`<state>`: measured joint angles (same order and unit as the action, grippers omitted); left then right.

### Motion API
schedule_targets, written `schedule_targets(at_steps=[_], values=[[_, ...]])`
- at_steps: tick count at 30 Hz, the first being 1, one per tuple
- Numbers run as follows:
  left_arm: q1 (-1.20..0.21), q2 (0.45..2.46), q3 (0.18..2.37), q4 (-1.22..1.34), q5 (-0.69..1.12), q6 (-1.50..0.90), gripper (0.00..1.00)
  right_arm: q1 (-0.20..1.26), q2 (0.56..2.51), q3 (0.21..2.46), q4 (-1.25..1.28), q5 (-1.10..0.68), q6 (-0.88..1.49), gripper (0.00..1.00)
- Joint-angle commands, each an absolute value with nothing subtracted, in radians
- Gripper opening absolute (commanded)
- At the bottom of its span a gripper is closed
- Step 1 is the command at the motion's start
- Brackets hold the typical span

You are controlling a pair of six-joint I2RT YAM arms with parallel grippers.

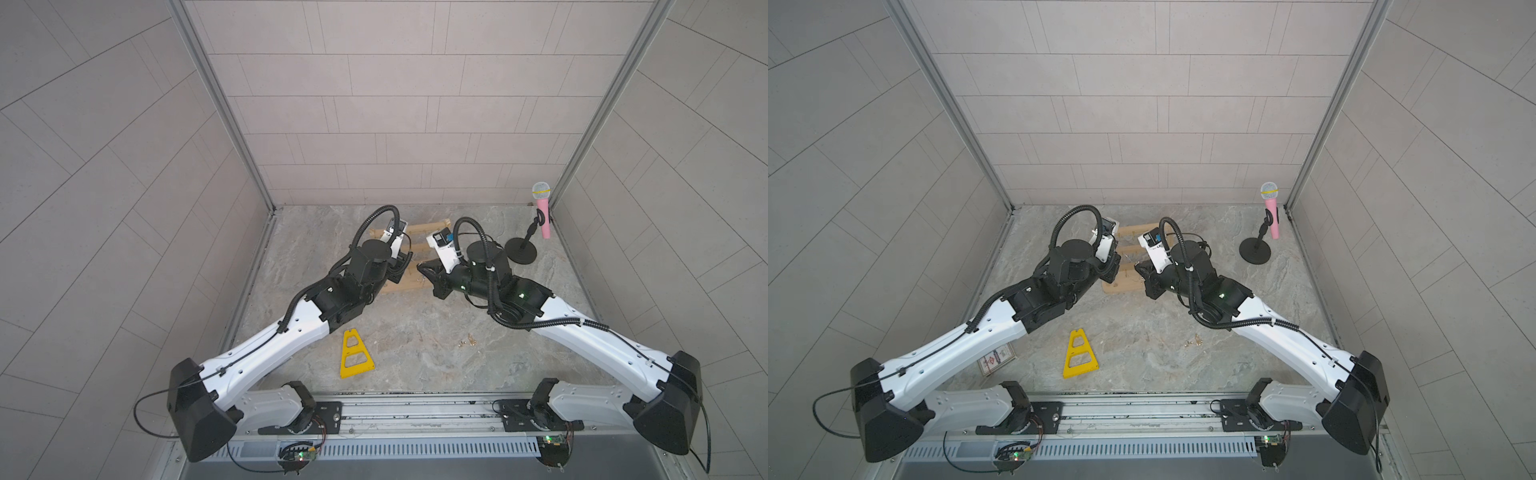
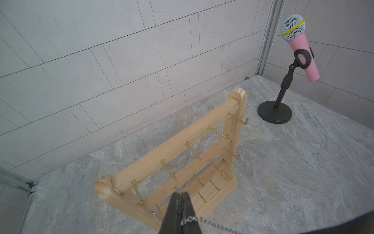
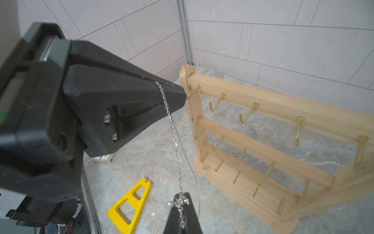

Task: Hang the necklace on the jewelry display stand
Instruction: Pick up the necklace from the center of the board, then hang the necklace on the stand.

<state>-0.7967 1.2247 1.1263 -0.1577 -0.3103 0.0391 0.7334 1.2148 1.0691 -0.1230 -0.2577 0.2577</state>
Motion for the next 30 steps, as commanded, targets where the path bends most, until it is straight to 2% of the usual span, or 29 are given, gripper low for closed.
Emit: schedule_targets(at_steps=[1, 16, 30], values=[[-0.768, 1.248, 1.177, -0.204, -0.282, 0.072, 0.05, 0.722, 1.230, 1.112, -0.070, -0.215, 0.224, 0.00], [-0.720, 1.388, 1.317, -0.223, -0.174, 0.098, 0.05, 0.616, 1.337, 1.152, 0.013, -0.276, 0.268, 0.00], [-0.688, 1.478, 1.401, -0.232, -0.143, 0.110, 0.06, 0.583, 1.385, 1.160, 0.057, -0.296, 0.296, 0.00]])
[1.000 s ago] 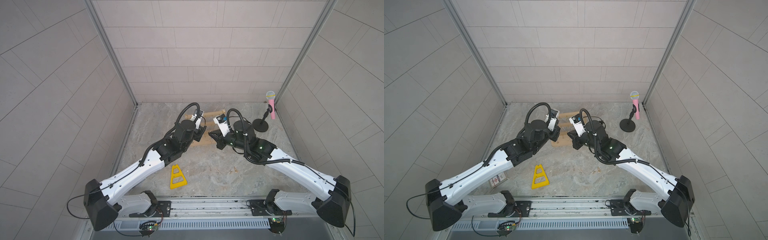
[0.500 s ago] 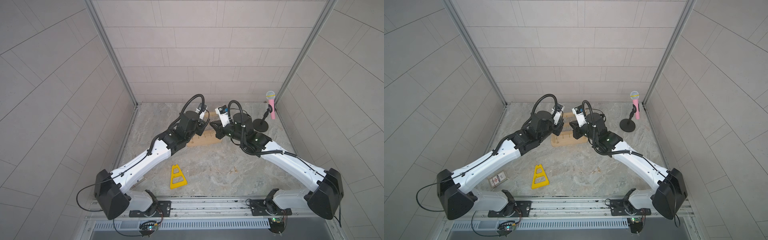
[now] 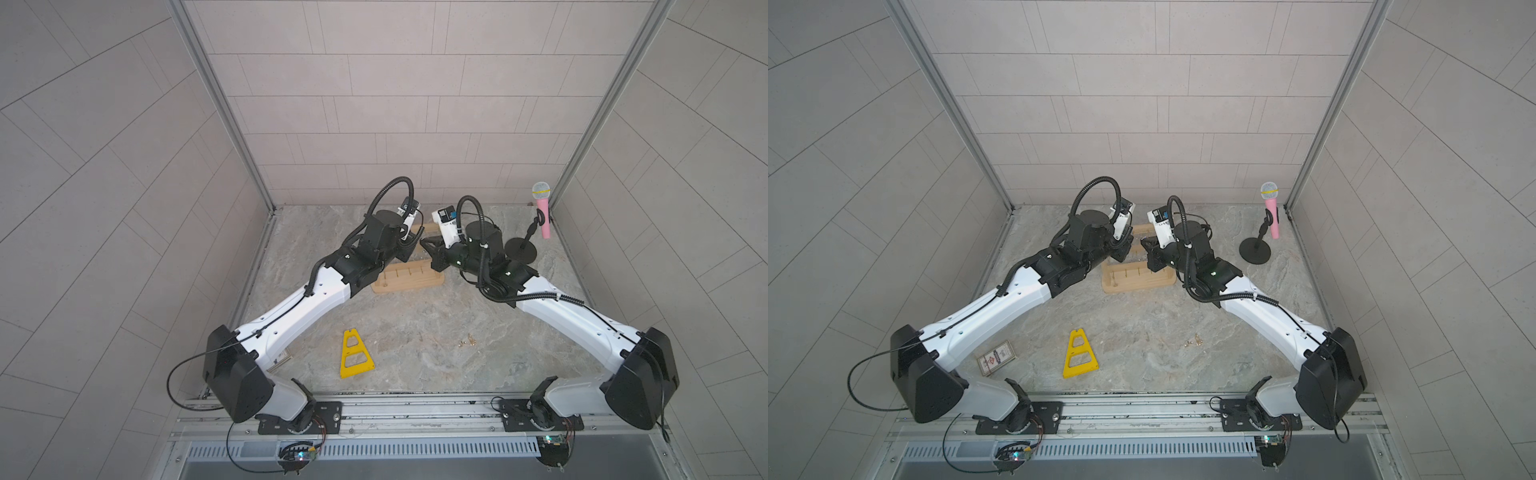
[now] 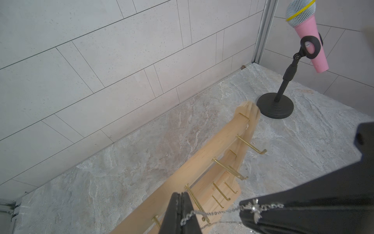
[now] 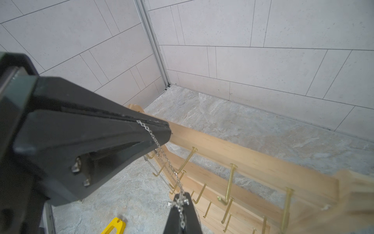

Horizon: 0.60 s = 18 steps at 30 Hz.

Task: Hang the necklace on the jewelry display stand
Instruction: Hang the necklace on the stand.

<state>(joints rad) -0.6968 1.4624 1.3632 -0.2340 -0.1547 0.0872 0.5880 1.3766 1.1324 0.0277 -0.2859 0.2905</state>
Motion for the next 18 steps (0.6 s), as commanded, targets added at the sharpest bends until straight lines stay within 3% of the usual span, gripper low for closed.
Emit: schedule_targets(at_steps=[1, 18], values=[[-0.686, 1.483, 1.406, -0.234, -0.143, 0.113, 0.07, 0.582, 1.388, 1.161, 0.057, -0.296, 0.297, 0.00], [-0.681, 1.522, 1.439, -0.278, -0.110, 0.126, 0.16, 0.569, 1.422, 1.151, 0.054, -0.283, 0.318, 0.00]])
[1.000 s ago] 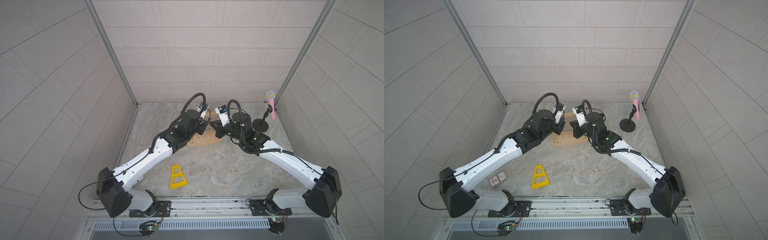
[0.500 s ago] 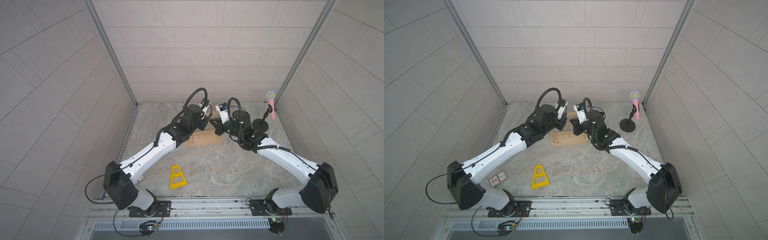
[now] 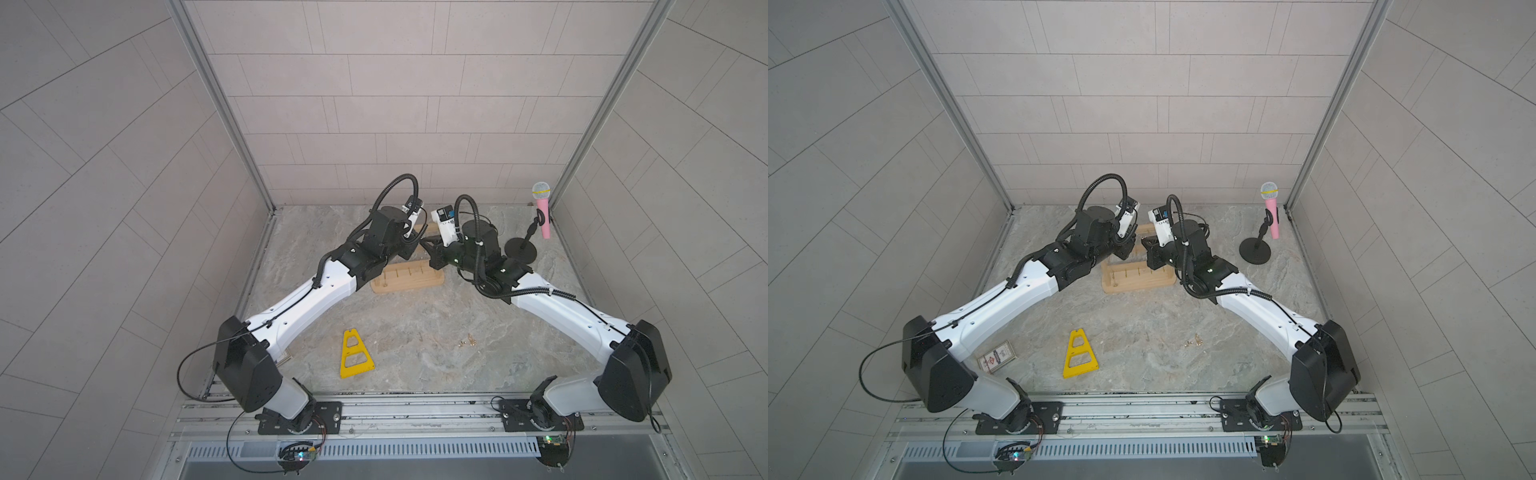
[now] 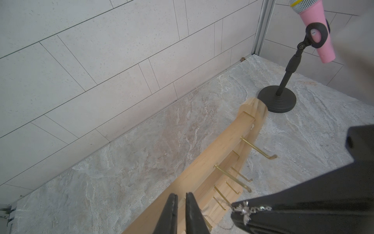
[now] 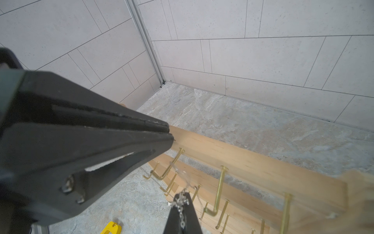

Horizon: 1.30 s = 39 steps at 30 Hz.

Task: Hang the necklace on the jewelry display stand
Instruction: Hang the necklace on the stand.

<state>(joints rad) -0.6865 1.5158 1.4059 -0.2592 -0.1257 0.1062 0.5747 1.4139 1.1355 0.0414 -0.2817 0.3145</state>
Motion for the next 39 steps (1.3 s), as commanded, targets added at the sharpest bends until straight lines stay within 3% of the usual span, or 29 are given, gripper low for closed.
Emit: schedule_targets(at_steps=[1, 6, 11, 16, 39], values=[[-0.682, 1.522, 1.439, -0.279, -0.112, 0.125, 0.18, 0.569, 1.423, 1.150, 0.053, -0.286, 0.319, 0.00], [-0.680, 1.508, 1.434, -0.278, -0.122, 0.118, 0.19, 0.569, 1.427, 1.146, 0.049, -0.292, 0.323, 0.00], [-0.680, 1.478, 1.448, -0.290, -0.132, 0.091, 0.30, 0.569, 1.432, 1.139, 0.046, -0.291, 0.325, 0.00], [-0.680, 1.432, 1.465, -0.348, -0.165, 0.030, 0.36, 0.569, 1.439, 1.128, 0.045, -0.284, 0.329, 0.00], [-0.680, 1.301, 1.328, -0.460, -0.252, -0.100, 0.36, 0.595, 1.529, 1.108, 0.059, -0.205, 0.308, 0.03]])
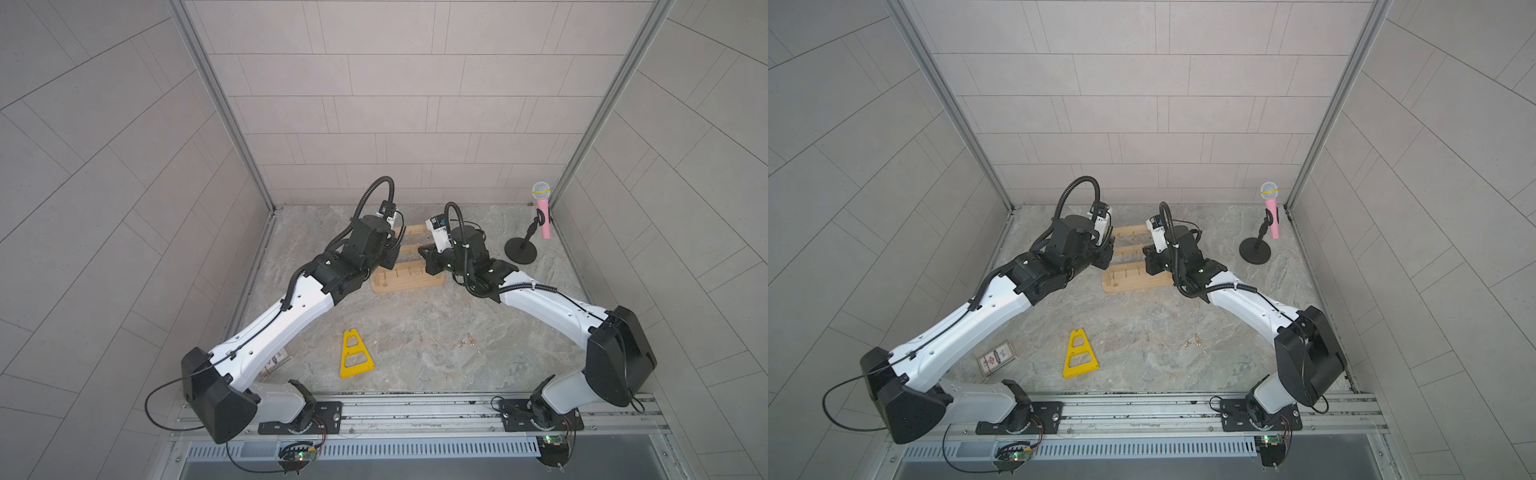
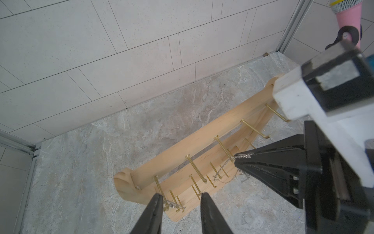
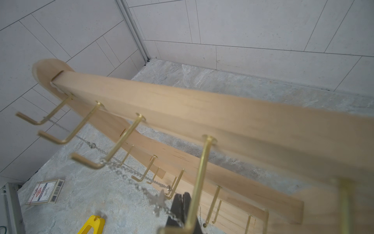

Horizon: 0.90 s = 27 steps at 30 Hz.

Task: Hang the necklace on the jewelry display stand
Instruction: Hang the necklace on the stand.

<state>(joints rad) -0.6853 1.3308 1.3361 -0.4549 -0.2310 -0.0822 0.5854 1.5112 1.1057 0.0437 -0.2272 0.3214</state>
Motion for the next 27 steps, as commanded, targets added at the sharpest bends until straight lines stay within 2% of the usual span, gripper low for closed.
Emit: schedule_targets(at_steps=[1, 10, 15, 27], values=[[-0.680, 1.300, 1.325, -0.460, -0.257, -0.102, 0.36, 0.598, 1.534, 1.110, 0.058, -0.204, 0.308, 0.03], [-0.680, 1.269, 1.239, -0.461, -0.244, -0.227, 0.36, 0.609, 1.548, 1.103, 0.056, -0.182, 0.300, 0.05], [-0.680, 1.242, 1.127, -0.418, -0.208, -0.304, 0.36, 0.613, 1.543, 1.083, 0.056, -0.169, 0.294, 0.05], [-0.680, 1.255, 1.009, -0.305, -0.163, -0.403, 0.36, 0.623, 1.563, 1.062, 0.074, -0.140, 0.290, 0.06]])
